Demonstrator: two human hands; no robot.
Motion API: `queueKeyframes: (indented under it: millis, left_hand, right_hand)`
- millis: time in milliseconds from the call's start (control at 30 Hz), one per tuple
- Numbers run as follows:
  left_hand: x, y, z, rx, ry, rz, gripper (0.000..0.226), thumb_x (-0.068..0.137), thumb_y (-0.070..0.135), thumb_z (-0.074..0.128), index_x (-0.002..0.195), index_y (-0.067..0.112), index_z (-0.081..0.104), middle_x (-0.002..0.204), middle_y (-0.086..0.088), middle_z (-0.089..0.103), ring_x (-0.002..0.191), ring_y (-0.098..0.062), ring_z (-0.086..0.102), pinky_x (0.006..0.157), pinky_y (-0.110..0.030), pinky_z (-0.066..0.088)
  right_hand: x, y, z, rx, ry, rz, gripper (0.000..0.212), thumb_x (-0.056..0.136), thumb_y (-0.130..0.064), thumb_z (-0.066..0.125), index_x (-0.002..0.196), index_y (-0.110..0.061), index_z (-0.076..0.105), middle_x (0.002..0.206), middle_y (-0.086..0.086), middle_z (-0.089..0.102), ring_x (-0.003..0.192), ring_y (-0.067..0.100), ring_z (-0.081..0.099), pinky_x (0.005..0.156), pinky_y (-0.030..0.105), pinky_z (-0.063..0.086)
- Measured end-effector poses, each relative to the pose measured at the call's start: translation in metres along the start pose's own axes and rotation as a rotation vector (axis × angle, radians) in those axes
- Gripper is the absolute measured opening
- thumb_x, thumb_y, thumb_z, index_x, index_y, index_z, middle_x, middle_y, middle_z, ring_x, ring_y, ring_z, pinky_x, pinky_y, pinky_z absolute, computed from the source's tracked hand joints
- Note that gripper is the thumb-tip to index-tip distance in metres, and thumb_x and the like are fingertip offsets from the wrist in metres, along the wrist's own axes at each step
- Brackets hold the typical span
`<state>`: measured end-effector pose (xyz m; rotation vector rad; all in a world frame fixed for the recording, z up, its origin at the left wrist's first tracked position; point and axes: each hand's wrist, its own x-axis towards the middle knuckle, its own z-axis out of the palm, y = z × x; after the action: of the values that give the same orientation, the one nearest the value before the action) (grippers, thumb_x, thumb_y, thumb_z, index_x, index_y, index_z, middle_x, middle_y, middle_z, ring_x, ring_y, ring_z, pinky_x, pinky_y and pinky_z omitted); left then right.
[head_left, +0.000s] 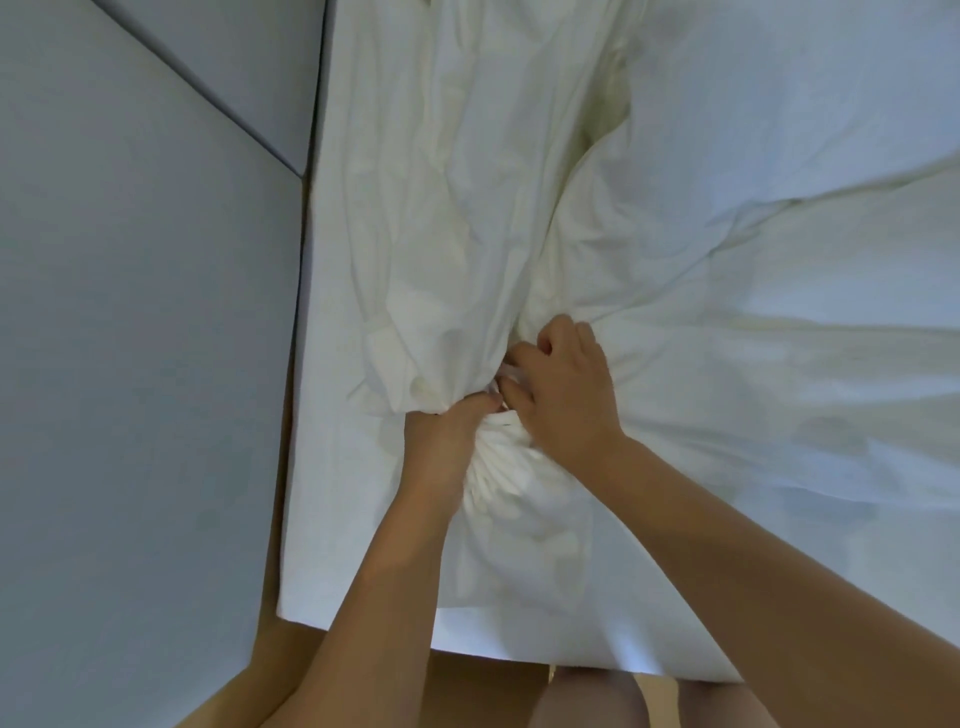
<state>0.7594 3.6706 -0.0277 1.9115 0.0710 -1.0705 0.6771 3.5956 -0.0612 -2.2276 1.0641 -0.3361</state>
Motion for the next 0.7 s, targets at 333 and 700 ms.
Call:
queueKeyframes:
  millis: [333,700]
  left_hand:
    - [0.016,-0.005,-0.009,-0.122,0.115,-0.051,0.036,0.051,0.009,0.076,0.086,0.004,0.070,0.077,-0.006,0.073,0.076,-0.025,0.071,0.061,-0.028,0.054]
    - [0.005,0.036,-0.030,-0.333,-0.603,-0.149,0.037,0.075,0.027,0.049,0.088,0.006,0.077,0.091,-0.013,0.072,0.082,-0.022,0.070,0.062,-0.025,0.056]
  right_hand:
    - [0.003,-0.002,0.005,-0.011,-0.365,-0.107,0.024,0.094,-0.008,0.042,0.109,-0.006,0.061,0.107,0.009,0.056,0.098,0.025,0.050,0.086,0.032,0.038]
    - [0.008,-0.017,-0.023,0.792,-0.705,0.280,0.040,0.071,-0.037,0.079,0.106,-0.037,0.060,0.101,-0.017,0.068,0.097,0.000,0.064,0.078,0.015,0.051]
